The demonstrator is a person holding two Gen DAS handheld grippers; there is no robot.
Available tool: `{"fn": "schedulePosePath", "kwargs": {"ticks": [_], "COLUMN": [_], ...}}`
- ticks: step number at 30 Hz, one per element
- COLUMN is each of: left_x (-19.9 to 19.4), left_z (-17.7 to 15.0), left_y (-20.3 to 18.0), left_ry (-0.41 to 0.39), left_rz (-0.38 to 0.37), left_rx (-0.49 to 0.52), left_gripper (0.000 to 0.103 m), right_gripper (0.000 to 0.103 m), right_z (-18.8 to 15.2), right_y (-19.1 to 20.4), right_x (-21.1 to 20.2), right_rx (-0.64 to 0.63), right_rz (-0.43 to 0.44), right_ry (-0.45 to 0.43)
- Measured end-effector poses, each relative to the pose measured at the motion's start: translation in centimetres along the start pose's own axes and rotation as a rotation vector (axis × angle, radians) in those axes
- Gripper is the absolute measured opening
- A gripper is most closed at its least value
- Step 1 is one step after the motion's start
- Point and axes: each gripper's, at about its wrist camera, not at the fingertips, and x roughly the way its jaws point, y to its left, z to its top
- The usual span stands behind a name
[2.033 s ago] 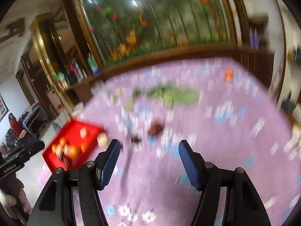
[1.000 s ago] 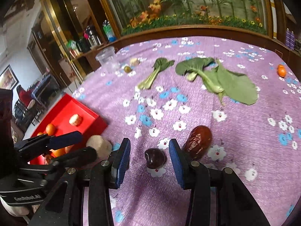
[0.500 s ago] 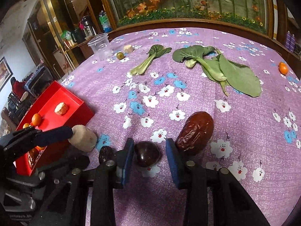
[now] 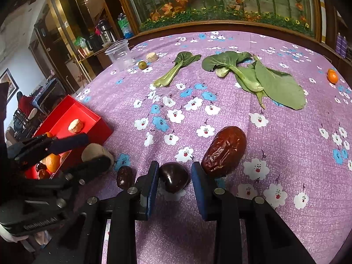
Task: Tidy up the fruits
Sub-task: 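Grasp a round taro with the left gripper while the right gripper grasps a dark plum, then carry the taro and plum over the red tray and open both grippers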
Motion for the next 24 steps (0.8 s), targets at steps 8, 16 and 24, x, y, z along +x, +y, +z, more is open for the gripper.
{"fn": "schedulePosePath", "kwargs": {"ticks": [8,16,24], "left_x": [0.3,-2.5,-7.1], "left_z": [-0.3,-1.2,-4.0], "left_y": [-0.1,0.3,5.3], "left_ry": [-0.001,-0.061,-0.135], "left_rz": [0.05,-0.016,-0.067], "left_rx": [0.003,-0.063,-0.282], "left_gripper": [0.033,0.033,0.034], "right_gripper": [0.029,0.027,0.028], "right_z": [-0.2,-0.3,-0.6], "right_y": [0.7,0.9,1.3], "right_x": [-0.1,-1.0,-2.3], "right_rx": [-0.033,-0.038,-0.027], "right_rz": [-0.016,-0.026,0.002], "right_ry": [-0.008,-0.051,-0.101]}}
